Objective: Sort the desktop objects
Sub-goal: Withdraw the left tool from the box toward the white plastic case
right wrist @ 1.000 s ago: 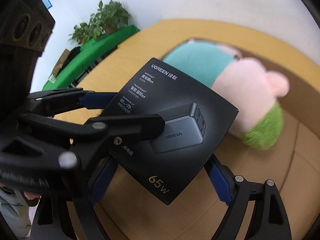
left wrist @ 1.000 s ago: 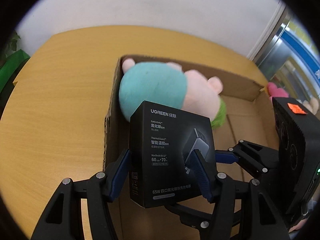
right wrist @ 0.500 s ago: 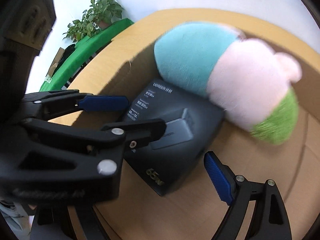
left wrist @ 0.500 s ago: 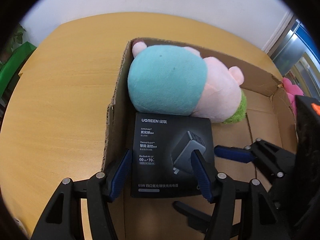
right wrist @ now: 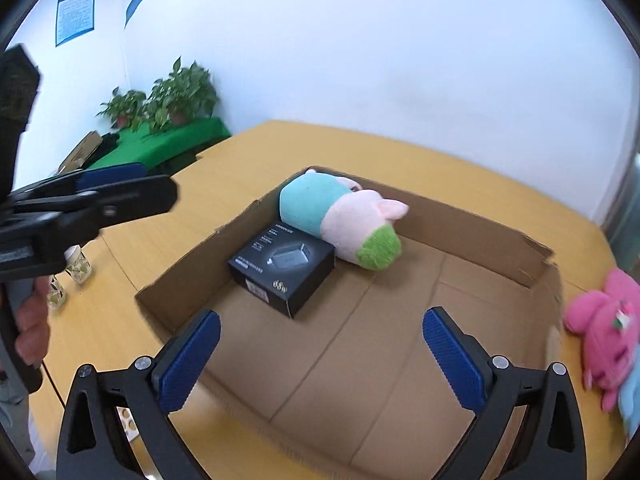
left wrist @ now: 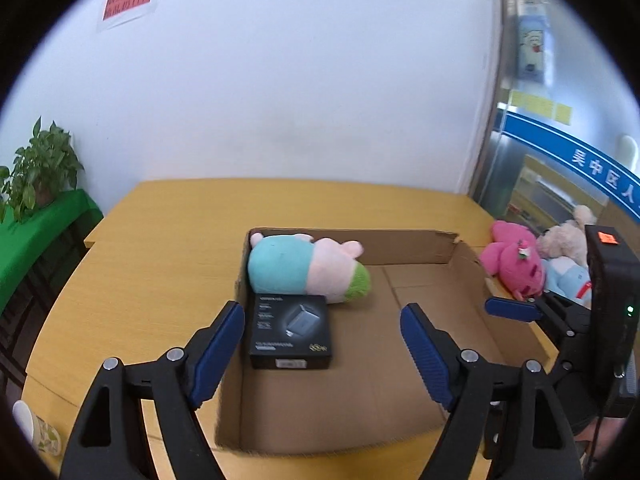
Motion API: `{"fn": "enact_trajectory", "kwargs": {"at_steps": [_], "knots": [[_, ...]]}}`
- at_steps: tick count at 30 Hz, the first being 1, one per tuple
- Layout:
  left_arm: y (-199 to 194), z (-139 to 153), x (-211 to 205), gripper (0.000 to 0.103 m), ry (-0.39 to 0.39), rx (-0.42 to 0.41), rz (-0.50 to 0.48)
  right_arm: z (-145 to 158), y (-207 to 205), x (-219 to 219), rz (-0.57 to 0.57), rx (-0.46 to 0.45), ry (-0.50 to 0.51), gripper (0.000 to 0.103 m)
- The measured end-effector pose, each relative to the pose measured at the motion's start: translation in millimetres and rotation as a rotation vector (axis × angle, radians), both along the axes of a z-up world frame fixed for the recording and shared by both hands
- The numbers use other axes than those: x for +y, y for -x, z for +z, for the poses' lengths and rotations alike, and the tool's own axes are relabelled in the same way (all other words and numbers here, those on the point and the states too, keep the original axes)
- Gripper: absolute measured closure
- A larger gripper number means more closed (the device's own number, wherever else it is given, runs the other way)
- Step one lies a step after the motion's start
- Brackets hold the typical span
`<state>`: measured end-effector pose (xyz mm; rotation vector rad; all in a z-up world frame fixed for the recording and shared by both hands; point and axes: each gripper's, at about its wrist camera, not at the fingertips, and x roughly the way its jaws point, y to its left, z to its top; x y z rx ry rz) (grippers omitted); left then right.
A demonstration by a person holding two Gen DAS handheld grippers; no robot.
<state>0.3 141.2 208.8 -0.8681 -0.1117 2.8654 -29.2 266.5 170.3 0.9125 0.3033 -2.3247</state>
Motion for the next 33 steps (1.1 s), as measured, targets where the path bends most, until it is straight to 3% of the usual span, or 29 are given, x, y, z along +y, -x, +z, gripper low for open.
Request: {"fn": "enact_trajectory", "kwargs": {"at_steps": [9,17,20,25,33], "knots": [[-47,-12,54,0.022,0.027,-0.003,-0.057,1,-58,37,-0.062,-0.010,-0.001,0.000],[-75,-22,59,0.022,-0.027,-0.023,-0.042,3,-87,53,-0.039,-0.005,-0.055,0.000],[-80,-24,60,0.022,-0.016,-0.042,-0.049,5,-92,56,-0.040,-0.006,-0.026,0.000],[-89,-35,62,0.022,0.014,-0.081,-0.075,-7,-102,62,-0.039,-0.040,0.026,0.000],[-103,-72,69,0.022,-0.016,-0.175,-0.133,-48,-119,87,-0.034,-0.171,0.054,0.000]]}}
